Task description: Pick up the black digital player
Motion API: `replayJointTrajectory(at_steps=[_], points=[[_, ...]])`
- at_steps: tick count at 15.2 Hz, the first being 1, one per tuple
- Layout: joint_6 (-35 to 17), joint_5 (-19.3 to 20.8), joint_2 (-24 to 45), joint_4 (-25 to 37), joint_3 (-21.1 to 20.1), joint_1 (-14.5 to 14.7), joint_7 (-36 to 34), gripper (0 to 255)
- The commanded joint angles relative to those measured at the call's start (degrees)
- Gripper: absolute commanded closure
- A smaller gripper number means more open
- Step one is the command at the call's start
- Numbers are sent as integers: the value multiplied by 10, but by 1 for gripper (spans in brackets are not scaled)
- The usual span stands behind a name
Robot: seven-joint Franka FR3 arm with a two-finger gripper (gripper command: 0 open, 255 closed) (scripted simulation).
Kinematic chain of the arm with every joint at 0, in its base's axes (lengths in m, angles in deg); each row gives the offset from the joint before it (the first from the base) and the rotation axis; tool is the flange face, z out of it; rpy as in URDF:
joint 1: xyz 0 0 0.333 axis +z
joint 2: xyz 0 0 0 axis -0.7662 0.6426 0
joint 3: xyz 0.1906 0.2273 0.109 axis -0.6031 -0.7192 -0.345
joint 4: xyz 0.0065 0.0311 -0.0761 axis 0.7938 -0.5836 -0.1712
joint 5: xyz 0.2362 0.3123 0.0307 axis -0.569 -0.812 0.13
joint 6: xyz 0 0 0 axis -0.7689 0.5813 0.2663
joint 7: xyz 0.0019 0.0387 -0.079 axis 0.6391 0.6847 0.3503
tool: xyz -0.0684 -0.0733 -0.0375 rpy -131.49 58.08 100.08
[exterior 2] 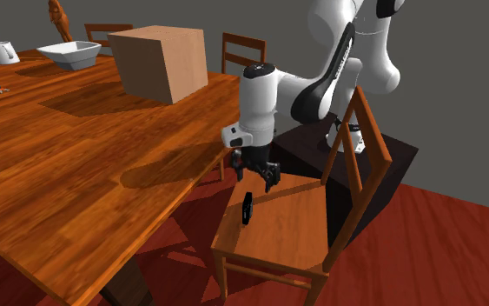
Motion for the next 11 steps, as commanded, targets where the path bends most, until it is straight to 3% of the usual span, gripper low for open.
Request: replayJointTrajectory(at_steps=[1, 3, 11], points=[[-2, 7, 45, 41, -1, 4, 4, 0], [-1, 13, 90, 86, -1, 7, 7, 0], [-43, 15, 129, 82, 0, 8, 6, 0]])
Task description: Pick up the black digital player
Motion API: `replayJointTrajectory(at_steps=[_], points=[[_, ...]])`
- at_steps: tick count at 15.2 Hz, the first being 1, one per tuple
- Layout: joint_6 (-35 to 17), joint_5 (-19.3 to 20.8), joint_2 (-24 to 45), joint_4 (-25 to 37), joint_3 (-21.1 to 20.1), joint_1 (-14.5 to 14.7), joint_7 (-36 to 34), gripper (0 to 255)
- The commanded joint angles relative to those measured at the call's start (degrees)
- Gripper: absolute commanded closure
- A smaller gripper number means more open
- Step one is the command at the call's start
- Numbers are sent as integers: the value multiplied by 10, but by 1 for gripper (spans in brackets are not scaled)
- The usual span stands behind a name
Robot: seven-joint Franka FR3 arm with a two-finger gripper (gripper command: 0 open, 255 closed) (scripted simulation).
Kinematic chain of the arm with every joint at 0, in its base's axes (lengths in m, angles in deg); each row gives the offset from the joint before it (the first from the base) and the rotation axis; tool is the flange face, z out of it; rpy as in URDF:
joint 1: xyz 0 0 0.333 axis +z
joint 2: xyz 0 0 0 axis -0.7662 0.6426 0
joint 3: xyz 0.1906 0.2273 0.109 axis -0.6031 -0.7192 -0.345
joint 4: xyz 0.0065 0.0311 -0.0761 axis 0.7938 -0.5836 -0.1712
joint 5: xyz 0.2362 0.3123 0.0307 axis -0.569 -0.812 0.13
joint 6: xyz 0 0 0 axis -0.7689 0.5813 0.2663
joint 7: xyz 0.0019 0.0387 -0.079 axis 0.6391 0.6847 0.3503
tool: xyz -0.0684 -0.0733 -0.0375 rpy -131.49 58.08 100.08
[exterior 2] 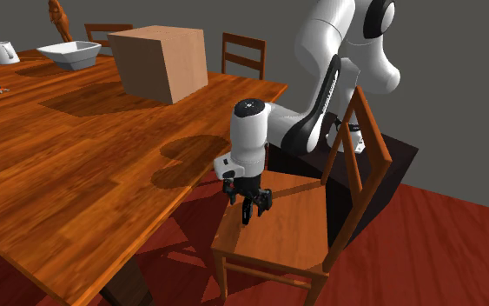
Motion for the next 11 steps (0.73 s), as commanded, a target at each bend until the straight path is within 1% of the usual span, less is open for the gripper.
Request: replayJointTrajectory(at_steps=[1, 2, 3, 11], points=[[-4, 0, 5, 1, 0, 0, -1, 0], [-4, 0, 5, 1, 0, 0, -1, 0], [-4, 0, 5, 1, 0, 0, 0, 255], [-4, 0, 5, 0, 1, -1, 0, 255]])
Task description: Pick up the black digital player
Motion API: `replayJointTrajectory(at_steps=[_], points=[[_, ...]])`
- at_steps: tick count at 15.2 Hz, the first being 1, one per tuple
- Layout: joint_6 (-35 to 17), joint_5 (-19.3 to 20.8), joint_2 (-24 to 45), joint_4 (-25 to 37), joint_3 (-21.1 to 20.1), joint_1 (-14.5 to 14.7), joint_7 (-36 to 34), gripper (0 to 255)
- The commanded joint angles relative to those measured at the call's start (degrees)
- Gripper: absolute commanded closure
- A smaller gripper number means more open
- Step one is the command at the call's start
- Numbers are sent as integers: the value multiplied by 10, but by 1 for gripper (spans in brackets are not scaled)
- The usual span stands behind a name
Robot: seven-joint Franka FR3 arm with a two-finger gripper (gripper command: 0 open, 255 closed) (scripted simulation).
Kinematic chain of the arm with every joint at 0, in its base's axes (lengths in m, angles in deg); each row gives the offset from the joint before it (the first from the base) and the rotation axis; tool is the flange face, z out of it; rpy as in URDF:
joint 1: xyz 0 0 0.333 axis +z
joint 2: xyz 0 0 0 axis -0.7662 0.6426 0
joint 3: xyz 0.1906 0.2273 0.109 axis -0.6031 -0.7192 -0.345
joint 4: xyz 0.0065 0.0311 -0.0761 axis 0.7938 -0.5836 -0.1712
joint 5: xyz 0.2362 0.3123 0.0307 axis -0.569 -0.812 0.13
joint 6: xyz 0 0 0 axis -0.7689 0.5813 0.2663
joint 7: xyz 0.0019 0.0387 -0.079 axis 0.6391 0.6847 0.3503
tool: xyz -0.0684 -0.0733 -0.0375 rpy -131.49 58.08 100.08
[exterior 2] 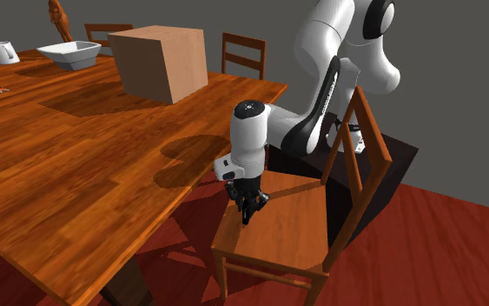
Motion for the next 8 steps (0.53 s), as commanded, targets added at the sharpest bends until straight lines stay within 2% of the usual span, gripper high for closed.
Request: replayJointTrajectory(at_steps=[1, 8], points=[[1, 0, 1, 1, 0, 0, -1, 255], [39, -2, -34, 4, -1, -1, 1, 255]])
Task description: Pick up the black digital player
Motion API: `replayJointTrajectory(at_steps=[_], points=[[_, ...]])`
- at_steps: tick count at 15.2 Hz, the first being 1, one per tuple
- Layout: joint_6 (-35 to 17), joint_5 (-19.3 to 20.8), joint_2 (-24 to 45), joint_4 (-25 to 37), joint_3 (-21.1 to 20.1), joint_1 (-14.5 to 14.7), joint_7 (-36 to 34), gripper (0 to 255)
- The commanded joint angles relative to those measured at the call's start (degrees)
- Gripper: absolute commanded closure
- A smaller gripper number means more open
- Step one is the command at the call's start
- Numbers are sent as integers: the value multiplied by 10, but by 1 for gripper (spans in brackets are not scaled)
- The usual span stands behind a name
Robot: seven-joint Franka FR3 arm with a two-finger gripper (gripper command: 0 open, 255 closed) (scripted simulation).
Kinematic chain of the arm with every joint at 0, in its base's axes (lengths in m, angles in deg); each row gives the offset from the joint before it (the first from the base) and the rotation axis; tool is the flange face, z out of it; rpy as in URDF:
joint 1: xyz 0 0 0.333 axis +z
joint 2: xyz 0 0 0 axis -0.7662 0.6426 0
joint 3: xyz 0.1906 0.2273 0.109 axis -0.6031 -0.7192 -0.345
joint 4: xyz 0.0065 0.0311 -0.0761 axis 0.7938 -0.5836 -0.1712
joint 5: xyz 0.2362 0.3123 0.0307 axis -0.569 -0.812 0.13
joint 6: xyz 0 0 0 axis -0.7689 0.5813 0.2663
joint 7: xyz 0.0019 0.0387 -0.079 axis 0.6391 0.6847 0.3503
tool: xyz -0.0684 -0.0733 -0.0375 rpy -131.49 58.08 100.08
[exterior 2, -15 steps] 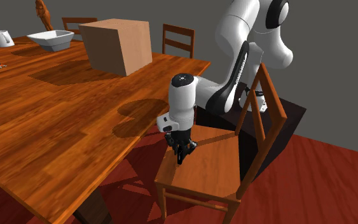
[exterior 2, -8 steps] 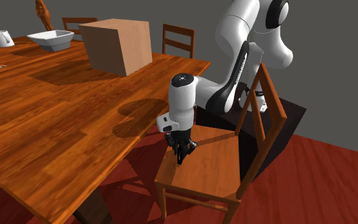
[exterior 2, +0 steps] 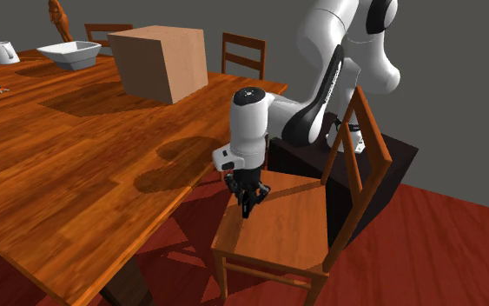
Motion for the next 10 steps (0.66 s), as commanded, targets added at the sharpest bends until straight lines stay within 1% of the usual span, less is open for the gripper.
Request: replayJointTrajectory(at_steps=[1, 8, 10], points=[[12, -1, -10, 2, 0, 0, 0, 255], [53, -2, -41, 12, -1, -1, 2, 255], [54, -2, -41, 12, -1, -1, 2, 255]])
